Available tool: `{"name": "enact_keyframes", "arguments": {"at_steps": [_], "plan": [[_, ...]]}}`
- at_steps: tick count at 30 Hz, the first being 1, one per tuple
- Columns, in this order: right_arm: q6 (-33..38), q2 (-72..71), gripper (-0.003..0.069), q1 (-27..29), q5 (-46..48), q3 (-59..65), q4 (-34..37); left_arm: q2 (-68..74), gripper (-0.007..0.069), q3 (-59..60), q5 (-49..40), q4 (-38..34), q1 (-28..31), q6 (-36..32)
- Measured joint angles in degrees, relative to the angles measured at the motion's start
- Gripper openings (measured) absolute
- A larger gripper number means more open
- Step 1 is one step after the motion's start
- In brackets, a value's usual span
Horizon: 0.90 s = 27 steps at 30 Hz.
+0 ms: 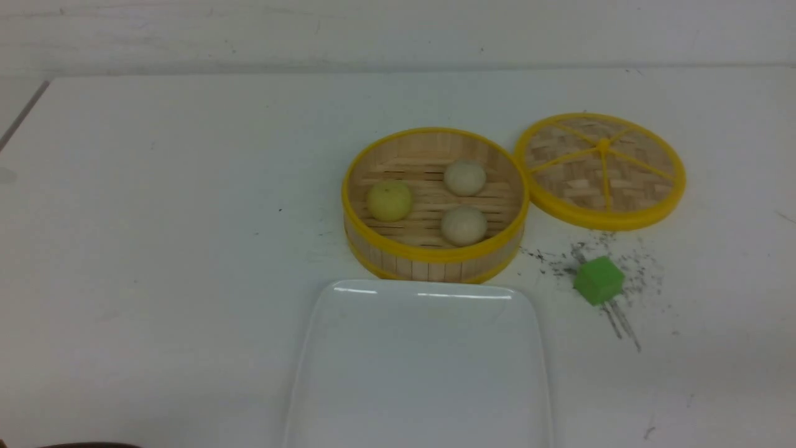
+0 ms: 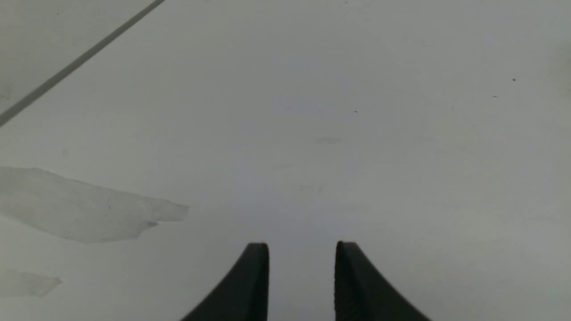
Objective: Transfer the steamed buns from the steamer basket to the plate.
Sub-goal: Use the right arm to grab the steamed stuffed bun that is closest to it
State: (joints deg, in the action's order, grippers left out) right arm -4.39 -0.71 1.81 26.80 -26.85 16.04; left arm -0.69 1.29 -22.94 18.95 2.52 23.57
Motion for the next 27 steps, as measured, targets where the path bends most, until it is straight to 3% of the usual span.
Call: {"name": "enact_keyframes", "arguments": {"at_steps": [11, 27], "plan": [[0.0, -0.2, 0.0242, 0.0, 4.9, -4.4, 10.1, 0.0, 0.0242, 0.0, 0.0, 0.0, 0.0, 0.0], [-0.1, -0.2, 0.0242, 0.0, 5.3, -4.4, 13.7, 0.0, 0.0242, 0.0, -0.1, 1.6, 0.0, 0.0]]}}
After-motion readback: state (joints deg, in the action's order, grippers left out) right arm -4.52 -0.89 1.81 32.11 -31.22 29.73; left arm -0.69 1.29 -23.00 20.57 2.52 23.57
